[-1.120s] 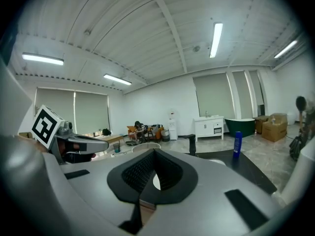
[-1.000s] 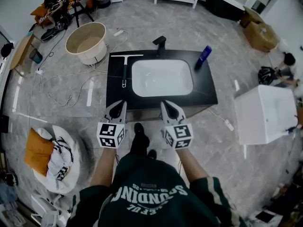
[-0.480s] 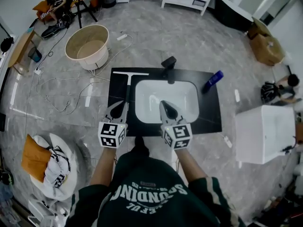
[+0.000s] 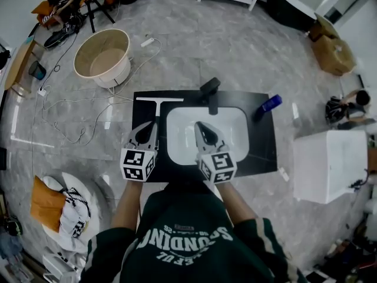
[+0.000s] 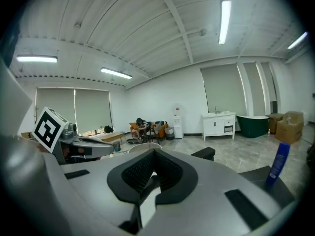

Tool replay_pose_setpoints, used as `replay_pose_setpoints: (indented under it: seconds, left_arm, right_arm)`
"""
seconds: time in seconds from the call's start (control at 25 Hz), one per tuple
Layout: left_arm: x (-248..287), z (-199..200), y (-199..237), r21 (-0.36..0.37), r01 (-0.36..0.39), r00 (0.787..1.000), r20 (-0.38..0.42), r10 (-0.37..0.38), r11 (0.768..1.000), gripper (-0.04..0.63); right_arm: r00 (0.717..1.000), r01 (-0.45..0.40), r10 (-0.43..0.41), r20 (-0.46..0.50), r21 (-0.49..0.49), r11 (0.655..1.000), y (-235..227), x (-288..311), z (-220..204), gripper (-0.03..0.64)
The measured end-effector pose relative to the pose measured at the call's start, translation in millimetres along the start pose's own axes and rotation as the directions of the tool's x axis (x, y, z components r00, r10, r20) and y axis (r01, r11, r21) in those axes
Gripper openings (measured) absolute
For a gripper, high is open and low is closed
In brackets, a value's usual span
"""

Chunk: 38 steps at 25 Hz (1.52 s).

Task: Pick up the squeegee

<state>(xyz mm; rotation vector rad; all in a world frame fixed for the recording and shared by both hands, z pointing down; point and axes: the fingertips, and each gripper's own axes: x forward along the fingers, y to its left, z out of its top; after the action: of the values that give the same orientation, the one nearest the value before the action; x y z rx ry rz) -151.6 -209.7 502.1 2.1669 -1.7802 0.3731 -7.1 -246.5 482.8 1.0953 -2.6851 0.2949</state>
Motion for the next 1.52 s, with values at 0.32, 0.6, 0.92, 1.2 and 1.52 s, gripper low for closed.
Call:
replay_pose_setpoints:
  seconds: [0.32,0.6,0.92,1.2,1.52]
  left_arm:
    - [20,4,5,-0.026,-0.056,0.998,-0.014,0.055,0.998,0.002]
    - [17,4,7,-0.026,-0.100,0.995,-0.020,0.100,0.995,0.010]
    - [6,-5,14,-0.058,-0.153,0.987,-0.048,0.150,0.987,0.132]
    - [14,-54,16,-0.059,-0.172,0.973,-0.163,0.160,0.983,0.132]
    - [24,-102,6,-0.098,-0.154,0.957,-0.261,0.124,0.983,0.132]
  right_arm:
    - [0.998,-0.067,0.067,-0.023,-0.027,0.997,-18,21,5,0.002]
    - [0.992,-0.116,0.115,-0.045,-0.025,0.993,-17,34,-1,0.002]
    - [0.985,-0.162,0.160,-0.065,-0.024,0.986,-4,37,-9,0.002]
    - [0.985,-0.151,0.149,-0.088,-0.016,0.988,-10,35,-18,0.002]
    - [0.982,-0.134,0.133,-0.135,0.005,0.991,-19,30,-40,0.002]
